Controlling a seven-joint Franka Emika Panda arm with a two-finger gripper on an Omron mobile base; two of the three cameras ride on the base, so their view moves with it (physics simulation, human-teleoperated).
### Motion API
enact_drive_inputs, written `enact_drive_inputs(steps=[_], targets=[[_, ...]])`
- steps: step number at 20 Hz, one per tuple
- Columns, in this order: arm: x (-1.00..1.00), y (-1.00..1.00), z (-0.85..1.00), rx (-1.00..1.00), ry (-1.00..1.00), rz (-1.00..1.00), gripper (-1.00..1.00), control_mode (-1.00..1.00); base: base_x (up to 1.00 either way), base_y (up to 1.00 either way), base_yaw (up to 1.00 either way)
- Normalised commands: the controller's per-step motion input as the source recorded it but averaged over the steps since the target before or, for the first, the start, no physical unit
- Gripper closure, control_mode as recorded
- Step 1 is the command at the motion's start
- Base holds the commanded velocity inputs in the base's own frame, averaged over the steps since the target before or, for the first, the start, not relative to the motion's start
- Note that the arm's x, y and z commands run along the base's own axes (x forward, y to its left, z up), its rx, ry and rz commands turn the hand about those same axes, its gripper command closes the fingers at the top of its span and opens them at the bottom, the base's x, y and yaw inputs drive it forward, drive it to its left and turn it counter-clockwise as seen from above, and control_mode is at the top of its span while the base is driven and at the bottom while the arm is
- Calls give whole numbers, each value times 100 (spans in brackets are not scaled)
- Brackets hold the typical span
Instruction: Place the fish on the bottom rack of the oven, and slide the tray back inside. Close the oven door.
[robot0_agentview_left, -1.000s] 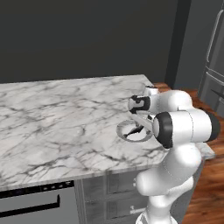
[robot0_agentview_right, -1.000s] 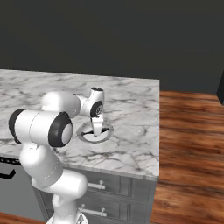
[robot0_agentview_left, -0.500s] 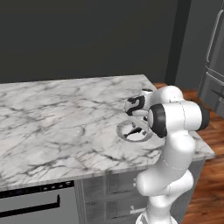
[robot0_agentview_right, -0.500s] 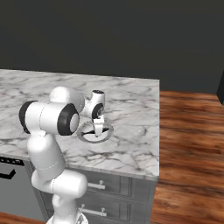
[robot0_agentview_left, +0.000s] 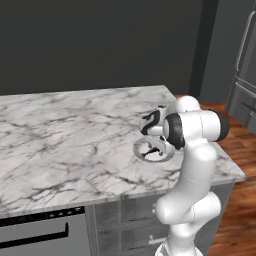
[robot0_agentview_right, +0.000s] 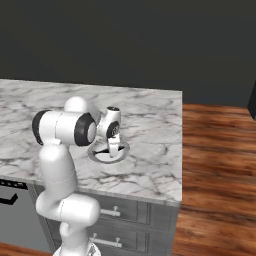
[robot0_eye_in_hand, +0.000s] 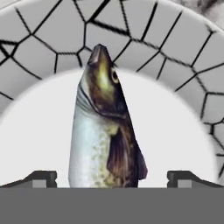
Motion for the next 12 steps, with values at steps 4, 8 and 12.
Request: enact_drive_inputs(steps=[4,8,12], targets=[[29,3,-32,0,-1,0,-100,-100,0,0,0],[22,3,-34,0,-2,0,-100,-100,0,0,0],[3,3,-27,0,-7,0,100,-100,0,0,0]])
